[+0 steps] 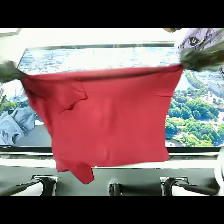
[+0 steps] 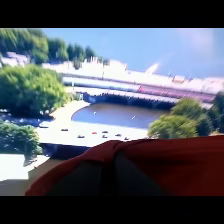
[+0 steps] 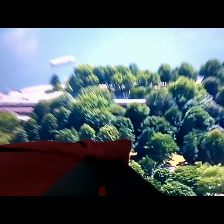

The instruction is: Fold the clothes and pants, and hang the long-sleeved shirts on hangers.

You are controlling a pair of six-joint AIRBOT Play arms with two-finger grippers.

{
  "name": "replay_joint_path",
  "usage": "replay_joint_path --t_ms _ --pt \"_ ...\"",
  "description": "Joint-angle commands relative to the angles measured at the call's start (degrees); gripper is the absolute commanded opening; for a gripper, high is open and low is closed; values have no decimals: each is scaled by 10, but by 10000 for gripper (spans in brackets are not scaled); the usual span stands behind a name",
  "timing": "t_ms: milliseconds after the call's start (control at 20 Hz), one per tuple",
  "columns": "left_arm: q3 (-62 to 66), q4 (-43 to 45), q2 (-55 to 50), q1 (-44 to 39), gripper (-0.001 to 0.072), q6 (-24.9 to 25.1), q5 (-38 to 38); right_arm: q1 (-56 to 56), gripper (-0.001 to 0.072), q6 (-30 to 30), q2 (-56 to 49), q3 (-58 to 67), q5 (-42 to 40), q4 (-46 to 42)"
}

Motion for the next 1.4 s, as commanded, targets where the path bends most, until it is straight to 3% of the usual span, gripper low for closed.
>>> replay_joint_path --t_ms 0,100,300,550,1100,1350 --pt "-7 -2 -165 -27 17 24 76 -1 29 -9 -155 -5 -48 -3" --pt "25 0 -239 -34 17 24 136 -1 29 -10 -209 -5 -99 -11" --pt "129 4 -328 -35 17 37 174 -1 29 -10 -242 -4 -177 -40" --pt "172 20 -334 -35 17 37 191 -1 29 -10 -236 28 -176 -61" --pt "141 112 -337 -33 17 -20 -92 -1 30 -8 -275 8 84 -62" --pt "117 113 -337 -45 17 -33 -132 -1 31 -5 -296 8 122 -46"
